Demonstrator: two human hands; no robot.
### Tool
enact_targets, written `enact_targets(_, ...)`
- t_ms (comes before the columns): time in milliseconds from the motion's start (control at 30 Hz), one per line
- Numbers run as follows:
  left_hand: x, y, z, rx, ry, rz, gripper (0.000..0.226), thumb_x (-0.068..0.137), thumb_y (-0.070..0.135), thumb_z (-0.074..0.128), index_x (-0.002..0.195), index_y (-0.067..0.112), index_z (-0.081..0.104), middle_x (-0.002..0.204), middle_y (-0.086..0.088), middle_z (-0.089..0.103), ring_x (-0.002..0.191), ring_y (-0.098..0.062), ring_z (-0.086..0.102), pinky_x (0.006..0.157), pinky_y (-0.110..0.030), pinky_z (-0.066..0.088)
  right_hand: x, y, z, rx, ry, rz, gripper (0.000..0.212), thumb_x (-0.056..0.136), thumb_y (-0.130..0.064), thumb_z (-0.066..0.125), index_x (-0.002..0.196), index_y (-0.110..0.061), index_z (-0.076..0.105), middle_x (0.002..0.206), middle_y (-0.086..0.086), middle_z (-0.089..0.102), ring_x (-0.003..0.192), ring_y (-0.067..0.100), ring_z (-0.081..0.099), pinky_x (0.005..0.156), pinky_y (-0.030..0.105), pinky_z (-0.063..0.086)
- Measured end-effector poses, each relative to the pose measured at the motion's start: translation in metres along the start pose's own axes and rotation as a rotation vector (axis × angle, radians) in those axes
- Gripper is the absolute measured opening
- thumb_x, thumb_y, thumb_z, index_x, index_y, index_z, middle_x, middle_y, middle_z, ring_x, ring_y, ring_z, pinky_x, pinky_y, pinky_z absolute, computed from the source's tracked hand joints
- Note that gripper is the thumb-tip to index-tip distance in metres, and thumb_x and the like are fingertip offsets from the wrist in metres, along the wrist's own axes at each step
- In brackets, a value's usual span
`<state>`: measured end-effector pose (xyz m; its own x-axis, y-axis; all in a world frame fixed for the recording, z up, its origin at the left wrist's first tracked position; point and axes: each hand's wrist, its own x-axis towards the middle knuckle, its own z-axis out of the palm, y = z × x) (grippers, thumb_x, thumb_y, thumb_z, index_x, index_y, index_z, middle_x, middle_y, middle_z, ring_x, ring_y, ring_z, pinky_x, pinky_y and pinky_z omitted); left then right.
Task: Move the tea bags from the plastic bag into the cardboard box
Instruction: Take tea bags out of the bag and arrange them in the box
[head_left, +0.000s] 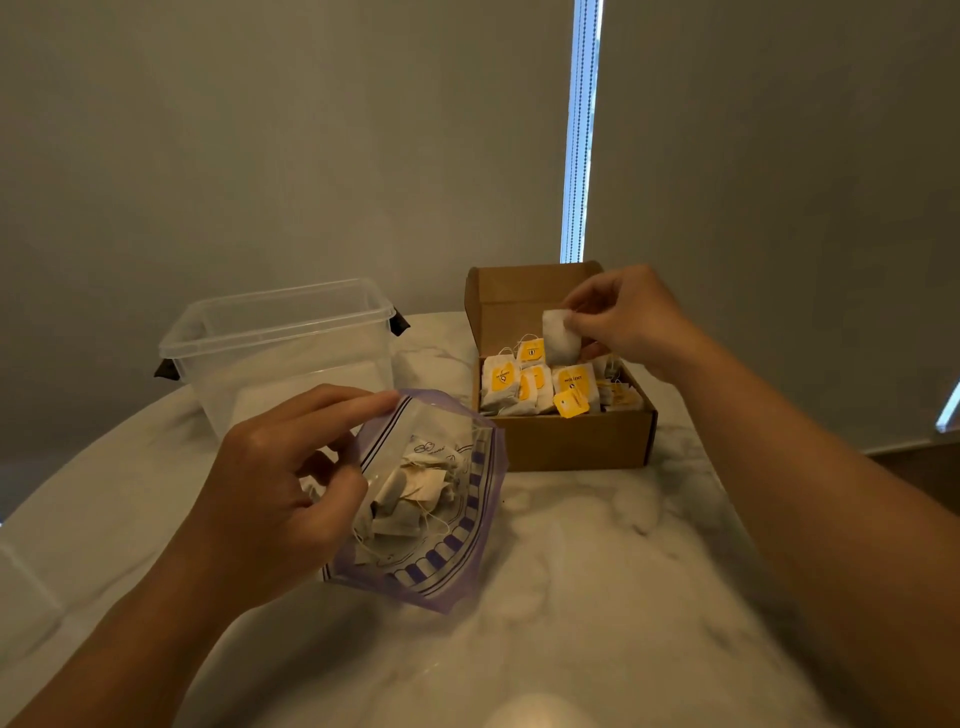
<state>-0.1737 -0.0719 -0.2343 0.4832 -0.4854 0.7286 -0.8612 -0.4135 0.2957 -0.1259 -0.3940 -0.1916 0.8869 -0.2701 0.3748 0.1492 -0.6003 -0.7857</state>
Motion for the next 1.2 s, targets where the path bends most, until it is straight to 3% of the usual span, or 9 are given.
enact_targets(167, 0.000, 0.000, 0.000, -0.005, 0.003, -0.003, 0.049, 0.083, 0.028, 0.042, 0.124, 0.012, 0.064, 0.114, 0.013, 0.062, 0.093, -0.004, 0.060, 0.061, -0.018, 0.056, 0.008, 0.013, 0.008, -0.231, 0.056, -0.057, 0.016, 0.080, -0.006, 0.077, 0.090, -0.017, 0.070, 0.086, 0.001, 0.068, 0.077, 0.014, 0.068, 0.065, 0.028, 0.059)
enact_targets(367, 0.000, 0.000, 0.000, -0.010, 0.003, -0.001, 0.049, 0.083, 0.028, 0.042, 0.123, 0.011, 0.065, 0.112, 0.009, 0.064, 0.092, -0.005, 0.060, 0.061, -0.019, 0.056, 0.010, 0.019, 0.008, -0.471, 0.206, -0.154, 0.019, 0.081, -0.015, 0.077, 0.099, -0.016, 0.072, 0.085, -0.003, 0.064, 0.090, 0.019, 0.063, 0.079, 0.032, 0.054)
enact_targets(500, 0.001, 0.001, -0.001, 0.006, -0.003, 0.008, 0.049, 0.084, 0.027, 0.043, 0.123, 0.008, 0.065, 0.111, 0.004, 0.065, 0.090, -0.005, 0.060, 0.060, -0.015, 0.053, -0.014, 0.006, -0.002, -0.363, 0.256, -0.255, 0.014, 0.083, -0.012, 0.075, 0.097, -0.015, 0.073, 0.086, -0.004, 0.069, 0.071, 0.001, 0.059, 0.067, 0.010, 0.045)
enact_targets(600, 0.002, 0.002, 0.000, 0.002, -0.005, 0.004, 0.048, 0.085, 0.029, 0.042, 0.123, 0.010, 0.064, 0.111, 0.012, 0.062, 0.093, -0.003, 0.060, 0.061, -0.016, 0.055, -0.046, -0.015, -0.004, -0.160, 0.152, -0.309, 0.010, 0.083, -0.015, 0.076, 0.091, -0.021, 0.074, 0.079, -0.016, 0.066, 0.070, -0.002, 0.063, 0.063, 0.005, 0.047)
enact_targets(733, 0.001, 0.005, 0.002, -0.008, -0.004, -0.018, 0.049, 0.084, 0.029, 0.042, 0.125, 0.014, 0.062, 0.113, 0.019, 0.057, 0.092, -0.006, 0.060, 0.060, -0.022, 0.057, -0.083, -0.042, 0.003, 0.079, -0.100, -0.379, 0.012, 0.082, -0.014, 0.076, 0.094, -0.016, 0.075, 0.083, -0.008, 0.072, 0.078, 0.007, 0.069, 0.068, 0.018, 0.055)
enact_targets(867, 0.002, 0.006, 0.002, 0.011, 0.005, -0.020, 0.050, 0.082, 0.026, 0.043, 0.125, 0.010, 0.063, 0.109, 0.011, 0.061, 0.085, -0.010, 0.061, 0.061, -0.024, 0.057, -0.110, -0.061, 0.017, 0.168, -0.357, -0.407, 0.016, 0.081, -0.013, 0.076, 0.097, -0.014, 0.074, 0.090, -0.003, 0.073, 0.085, 0.015, 0.071, 0.074, 0.033, 0.060)
enact_targets(933, 0.002, 0.007, 0.002, 0.023, -0.003, -0.013, 0.050, 0.083, 0.025, 0.044, 0.125, 0.009, 0.063, 0.109, 0.006, 0.062, 0.084, -0.010, 0.061, 0.062, -0.023, 0.057, -0.121, -0.065, 0.033, 0.073, -0.465, -0.437, 0.020, 0.081, -0.012, 0.076, 0.101, -0.016, 0.073, 0.092, -0.005, 0.072, 0.085, 0.009, 0.070, 0.074, 0.028, 0.060)
enact_targets(1033, 0.002, 0.008, 0.002, 0.030, -0.007, -0.004, 0.048, 0.083, 0.023, 0.045, 0.125, 0.008, 0.063, 0.110, 0.003, 0.063, 0.082, -0.010, 0.060, 0.064, -0.020, 0.056, -0.131, -0.065, 0.061, -0.271, -0.515, -0.533, 0.031, 0.085, -0.020, 0.074, 0.116, -0.022, 0.069, 0.105, -0.008, 0.069, 0.089, 0.003, 0.064, 0.077, 0.023, 0.058)
enact_targets(1200, 0.001, 0.010, 0.003, 0.029, 0.009, -0.007, 0.046, 0.080, 0.002, 0.052, 0.124, 0.007, 0.065, 0.109, -0.001, 0.065, 0.079, -0.012, 0.061, 0.062, -0.023, 0.056, -0.128, -0.059, 0.100, -0.565, -0.497, -0.518, 0.041, 0.089, -0.020, 0.069, 0.129, -0.022, 0.060, 0.124, 0.001, 0.059, 0.107, 0.018, 0.059, 0.076, 0.023, 0.044)
